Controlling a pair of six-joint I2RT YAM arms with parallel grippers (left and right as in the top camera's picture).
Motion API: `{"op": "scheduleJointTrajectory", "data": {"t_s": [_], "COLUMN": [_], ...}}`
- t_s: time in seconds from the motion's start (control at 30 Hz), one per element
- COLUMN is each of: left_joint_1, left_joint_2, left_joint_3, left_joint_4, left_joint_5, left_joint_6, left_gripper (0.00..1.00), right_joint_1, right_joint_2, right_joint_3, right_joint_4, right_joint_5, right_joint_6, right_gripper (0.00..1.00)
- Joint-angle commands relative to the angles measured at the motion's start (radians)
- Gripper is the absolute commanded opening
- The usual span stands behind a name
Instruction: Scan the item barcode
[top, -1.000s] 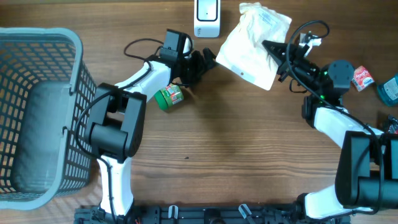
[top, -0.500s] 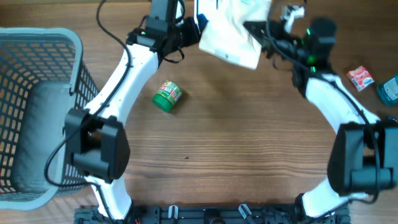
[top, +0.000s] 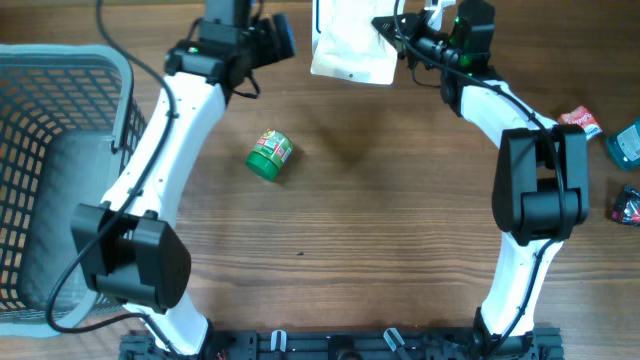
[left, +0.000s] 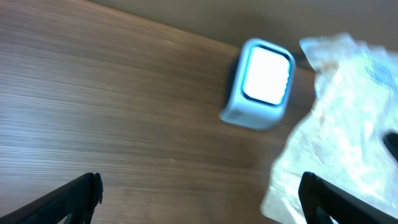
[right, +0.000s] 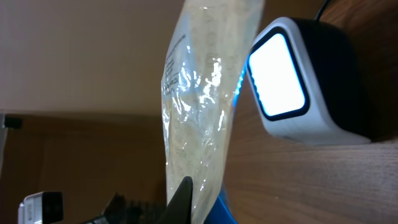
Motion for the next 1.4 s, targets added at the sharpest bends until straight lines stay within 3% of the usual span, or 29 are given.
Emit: {"op": "scheduleJointTrajectory", "data": {"t_s": [0.0,0.17,0.3,0.63,0.9,1.37], "left_joint_1": [0.013,0.011,0.011,0.011,0.011,0.011], "left_joint_2": [-0.025,-0.025,-0.025,-0.025,-0.025,-0.025], "left_joint_3": [0.01,0.01,0.01,0.01,0.01,0.01], "left_joint_4": [0.001,0.001,-0.012,-0.036,-0.043,-0.066], "left_joint_5": [-0.038,-0.039,-0.039,-0.039,-0.039,-0.084], "left_joint_6": [0.027,0.027,0.027,0.027,0.027,0.027], "left_gripper": [1.0,1.0,1.0,1.0,1.0,1.0], "right_joint_1": [0.032,0.101,0.151,0.155,0.171,0.199], "right_joint_2": [-0.002,-0.002,0.042,0.266,0.401,0.406], "right_joint_3": [0.039,0.04,0.042,0.12,0.314,0.321], "right_joint_4": [0.013,0.032,0.154,0.392,0.399,0.317], "right_joint_5": [0.126,0.275,0.33,0.269,0.175,0.134], "right_joint_6": [-0.039,-0.062,-0.061,0.157,0.227,0.343], "right_gripper": [0.05,0.05,0.05,0.04,0.05,0.05]}}
